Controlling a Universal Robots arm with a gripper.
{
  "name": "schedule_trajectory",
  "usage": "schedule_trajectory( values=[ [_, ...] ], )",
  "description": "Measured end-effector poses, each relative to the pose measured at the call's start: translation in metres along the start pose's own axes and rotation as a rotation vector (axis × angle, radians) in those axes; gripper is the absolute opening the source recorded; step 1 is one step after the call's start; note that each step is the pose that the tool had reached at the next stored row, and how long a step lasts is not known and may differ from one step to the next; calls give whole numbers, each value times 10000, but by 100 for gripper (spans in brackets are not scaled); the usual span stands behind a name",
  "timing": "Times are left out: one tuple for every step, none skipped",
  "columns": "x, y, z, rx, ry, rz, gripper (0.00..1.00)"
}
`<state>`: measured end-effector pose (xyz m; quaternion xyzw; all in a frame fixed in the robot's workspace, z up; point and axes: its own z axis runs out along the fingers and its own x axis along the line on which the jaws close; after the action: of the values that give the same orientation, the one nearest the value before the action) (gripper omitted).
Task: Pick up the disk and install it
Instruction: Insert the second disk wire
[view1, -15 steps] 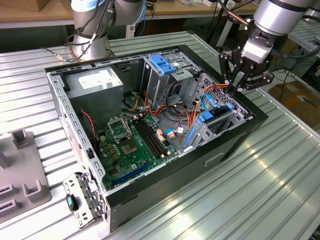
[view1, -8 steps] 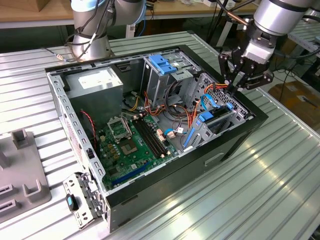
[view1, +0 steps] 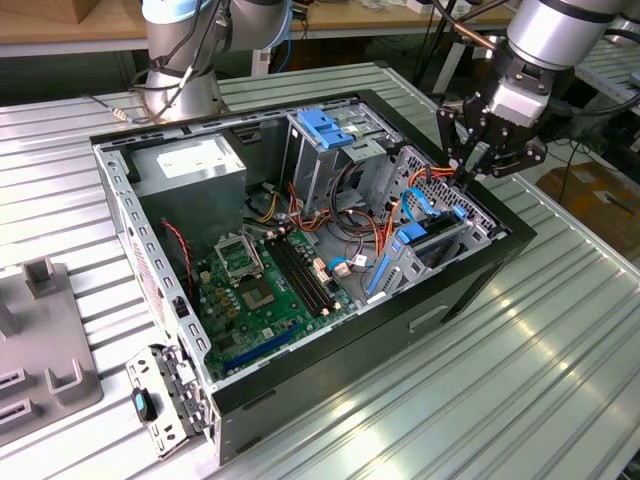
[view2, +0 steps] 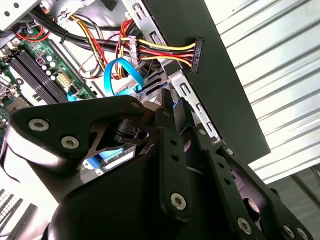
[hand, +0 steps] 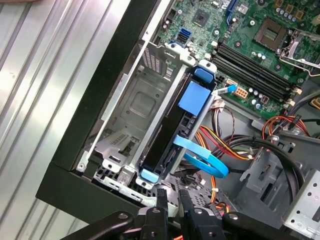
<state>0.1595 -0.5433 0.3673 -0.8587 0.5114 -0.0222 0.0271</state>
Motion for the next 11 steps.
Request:
schedule_trajectory(
  values=[
    [0, -2, -3, 1, -1, -1, 24],
    [0, -2, -3, 1, -2, -1, 24],
    [0, -2, -3, 1, -1, -1, 24],
    [0, -2, -4, 0, 0, -1, 24],
    [0, -2, -4, 0, 0, -2, 24],
    [0, -2, -4, 0, 0, -1, 24],
    [0, -2, -4, 0, 0, -1, 25],
    [0, -3, -4, 0, 0, -1, 31],
    [1, -6, -4, 0, 0, -5, 31],
    [2, -8, -4, 0, -1, -38, 31],
    [6, -13, -3, 2, -12, -171, 31]
  ],
)
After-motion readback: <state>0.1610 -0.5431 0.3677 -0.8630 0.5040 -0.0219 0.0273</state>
